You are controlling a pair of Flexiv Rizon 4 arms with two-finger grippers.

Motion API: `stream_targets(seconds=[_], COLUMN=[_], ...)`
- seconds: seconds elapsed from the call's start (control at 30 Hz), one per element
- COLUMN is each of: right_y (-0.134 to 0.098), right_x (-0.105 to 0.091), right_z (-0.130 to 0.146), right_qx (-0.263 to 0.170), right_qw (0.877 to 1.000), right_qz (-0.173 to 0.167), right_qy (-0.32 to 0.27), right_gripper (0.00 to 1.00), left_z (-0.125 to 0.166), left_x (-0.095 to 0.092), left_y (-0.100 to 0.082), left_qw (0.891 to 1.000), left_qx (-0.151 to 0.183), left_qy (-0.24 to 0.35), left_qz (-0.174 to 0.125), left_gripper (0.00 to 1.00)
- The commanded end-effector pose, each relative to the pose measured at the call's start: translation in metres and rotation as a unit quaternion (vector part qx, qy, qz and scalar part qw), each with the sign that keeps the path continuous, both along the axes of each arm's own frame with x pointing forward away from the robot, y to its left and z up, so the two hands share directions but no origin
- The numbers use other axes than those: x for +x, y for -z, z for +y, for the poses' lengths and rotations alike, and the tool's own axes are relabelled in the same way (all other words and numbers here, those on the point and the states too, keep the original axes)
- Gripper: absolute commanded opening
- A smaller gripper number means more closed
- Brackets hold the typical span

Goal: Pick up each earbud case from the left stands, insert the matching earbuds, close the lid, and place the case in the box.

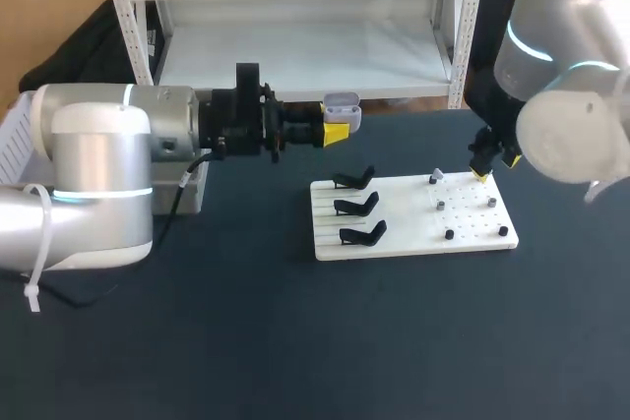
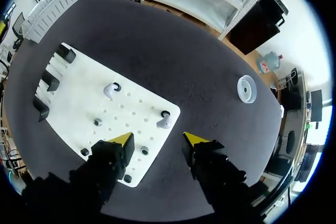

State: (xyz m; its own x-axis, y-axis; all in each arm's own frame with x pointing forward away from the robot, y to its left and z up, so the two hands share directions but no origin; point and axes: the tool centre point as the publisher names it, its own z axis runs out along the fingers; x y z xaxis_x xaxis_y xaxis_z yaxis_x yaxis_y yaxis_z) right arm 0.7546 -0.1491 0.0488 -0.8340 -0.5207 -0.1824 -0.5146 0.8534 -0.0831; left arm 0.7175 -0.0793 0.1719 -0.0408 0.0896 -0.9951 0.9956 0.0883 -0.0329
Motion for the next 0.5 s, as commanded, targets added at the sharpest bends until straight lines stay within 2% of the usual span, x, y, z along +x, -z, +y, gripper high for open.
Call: stream_targets(seconds=[0.03, 0.17, 0.2, 0.23, 0.5], right_y=[0.007, 0.010, 0.010, 0.012, 0.022], right_x=[0.003, 0.004, 0.003, 0.004, 0.007], right_z=[0.004, 0.003, 0.003, 0.002, 0.000], right_qx=[-0.015, -0.019, -0.020, -0.020, -0.028], right_qw=[1.000, 1.000, 1.000, 1.000, 0.999], right_qz=[0.006, 0.007, 0.007, 0.007, 0.010], right_qy=[-0.001, 0.004, 0.006, 0.006, 0.012], right_gripper=[0.56, 0.55, 0.50, 0.49, 0.48], left_z=[-0.001, -0.001, -0.001, -0.001, -0.001], left_x=[0.002, 0.002, 0.002, 0.002, 0.002], left_y=[0.000, 0.000, 0.000, 0.000, 0.000], left_qw=[1.000, 1.000, 1.000, 1.000, 1.000], left_qx=[0.000, 0.000, 0.000, 0.000, 0.000], left_qy=[0.001, 0.001, 0.001, 0.001, 0.001], left_qz=[0.000, 0.000, 0.000, 0.000, 0.000], left_gripper=[0.00, 0.00, 0.00, 0.00, 0.00])
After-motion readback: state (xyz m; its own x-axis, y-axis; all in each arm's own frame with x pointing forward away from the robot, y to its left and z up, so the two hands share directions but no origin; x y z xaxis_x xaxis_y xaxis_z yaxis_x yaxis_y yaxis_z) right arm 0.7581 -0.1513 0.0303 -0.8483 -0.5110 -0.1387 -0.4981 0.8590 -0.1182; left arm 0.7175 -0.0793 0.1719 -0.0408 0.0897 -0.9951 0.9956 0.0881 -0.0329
